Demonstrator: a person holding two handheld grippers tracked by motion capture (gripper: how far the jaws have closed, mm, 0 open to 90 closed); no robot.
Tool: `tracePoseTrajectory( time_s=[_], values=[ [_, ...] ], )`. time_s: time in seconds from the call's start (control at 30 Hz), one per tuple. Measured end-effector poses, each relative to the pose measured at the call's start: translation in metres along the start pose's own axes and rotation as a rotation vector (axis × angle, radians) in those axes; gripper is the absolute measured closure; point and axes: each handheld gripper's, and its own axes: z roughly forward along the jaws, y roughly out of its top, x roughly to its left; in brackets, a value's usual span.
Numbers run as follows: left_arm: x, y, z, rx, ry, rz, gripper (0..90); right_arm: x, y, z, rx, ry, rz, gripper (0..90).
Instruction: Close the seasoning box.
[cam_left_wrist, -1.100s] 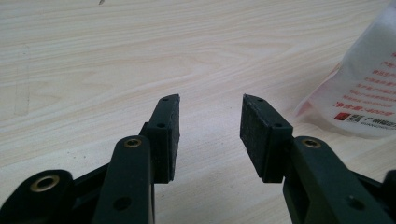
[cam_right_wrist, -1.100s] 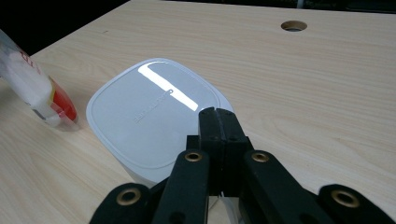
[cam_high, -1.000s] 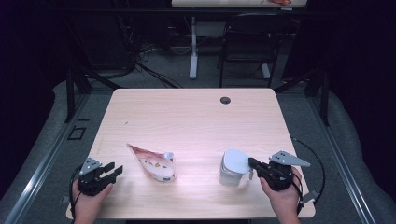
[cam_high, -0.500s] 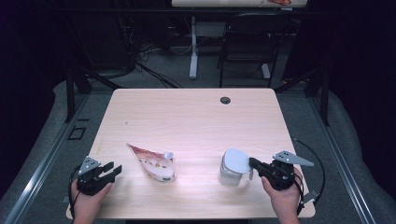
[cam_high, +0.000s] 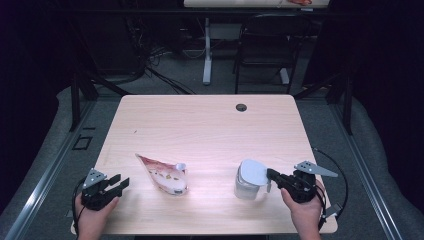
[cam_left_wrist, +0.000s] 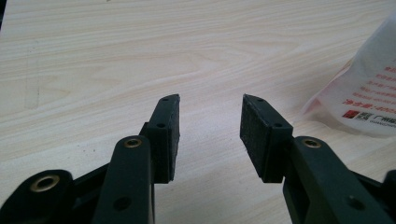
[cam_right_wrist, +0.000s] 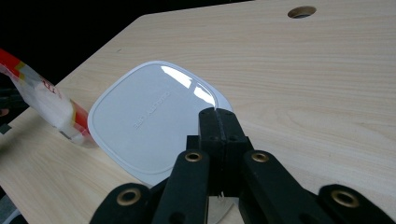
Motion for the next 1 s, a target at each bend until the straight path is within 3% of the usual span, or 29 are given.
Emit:
tracePoseTrajectory(
  time_s=[0.77,1.0],
  values=[
    [-0.0032,0.0000,-0.0023,0.001,0.007,0.013,58.1,-0.0041,-0.0011,0.0000,-0.006,0.021,0.045,90.0],
    [-0.0024,-0.0003,-0.0027,-0.003,0.008,0.008,58.1,-0.0059,-0.0015,-0.0005,-0.007,0.008,0.052,90.0]
  ],
)
